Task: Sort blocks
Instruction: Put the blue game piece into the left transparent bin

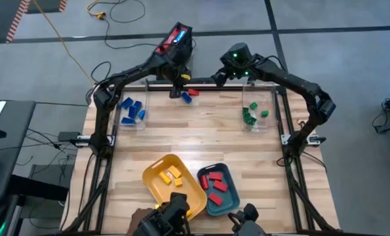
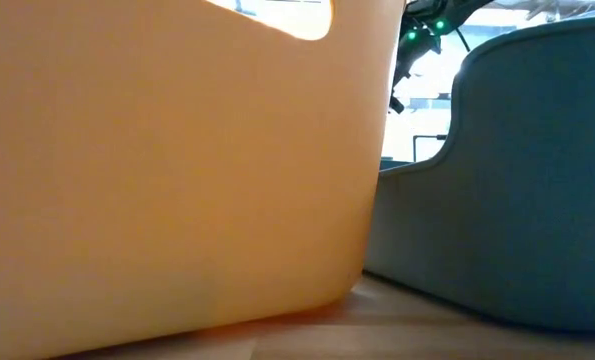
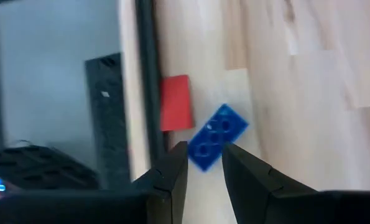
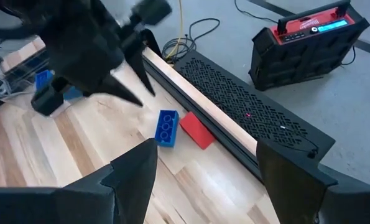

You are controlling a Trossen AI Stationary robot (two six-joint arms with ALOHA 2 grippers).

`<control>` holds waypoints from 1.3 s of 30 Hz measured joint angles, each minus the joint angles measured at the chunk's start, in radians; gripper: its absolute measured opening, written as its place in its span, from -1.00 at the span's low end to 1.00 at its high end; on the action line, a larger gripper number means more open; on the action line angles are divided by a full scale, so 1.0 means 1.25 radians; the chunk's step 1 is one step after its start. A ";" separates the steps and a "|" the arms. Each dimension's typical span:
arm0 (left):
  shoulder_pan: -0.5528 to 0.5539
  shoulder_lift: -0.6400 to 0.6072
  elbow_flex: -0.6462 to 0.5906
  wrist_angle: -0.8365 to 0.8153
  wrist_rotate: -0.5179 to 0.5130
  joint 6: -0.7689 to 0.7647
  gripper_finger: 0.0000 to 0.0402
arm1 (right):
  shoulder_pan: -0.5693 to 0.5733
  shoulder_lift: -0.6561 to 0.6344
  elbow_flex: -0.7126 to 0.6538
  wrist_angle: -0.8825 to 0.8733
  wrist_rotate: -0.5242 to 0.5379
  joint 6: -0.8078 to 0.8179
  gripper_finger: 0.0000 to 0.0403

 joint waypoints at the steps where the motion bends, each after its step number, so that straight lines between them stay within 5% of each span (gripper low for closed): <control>1: -0.001 0.009 0.001 -0.008 0.005 -0.014 -0.52 | 0.000 0.000 0.000 0.002 0.000 0.000 0.44; 7: 0.004 0.044 0.001 -0.073 0.052 -0.110 -0.52 | 0.000 0.000 0.000 -0.003 0.000 0.000 0.44; 13: 0.030 0.045 0.002 -0.106 0.201 -0.247 -0.52 | 0.000 0.000 0.000 -0.004 0.000 -0.004 0.44; 25: 0.047 0.115 0.052 -0.180 0.181 -0.350 -0.62 | 0.000 0.000 0.000 -0.002 0.000 -0.007 0.44; 33: 0.061 0.112 0.154 -0.319 0.168 -0.315 -0.63 | 0.000 0.000 0.000 -0.002 0.000 -0.006 0.44; 39: 0.123 0.112 0.117 -0.382 0.170 -0.371 -0.63 | 0.000 0.000 -0.001 -0.015 0.000 0.005 0.44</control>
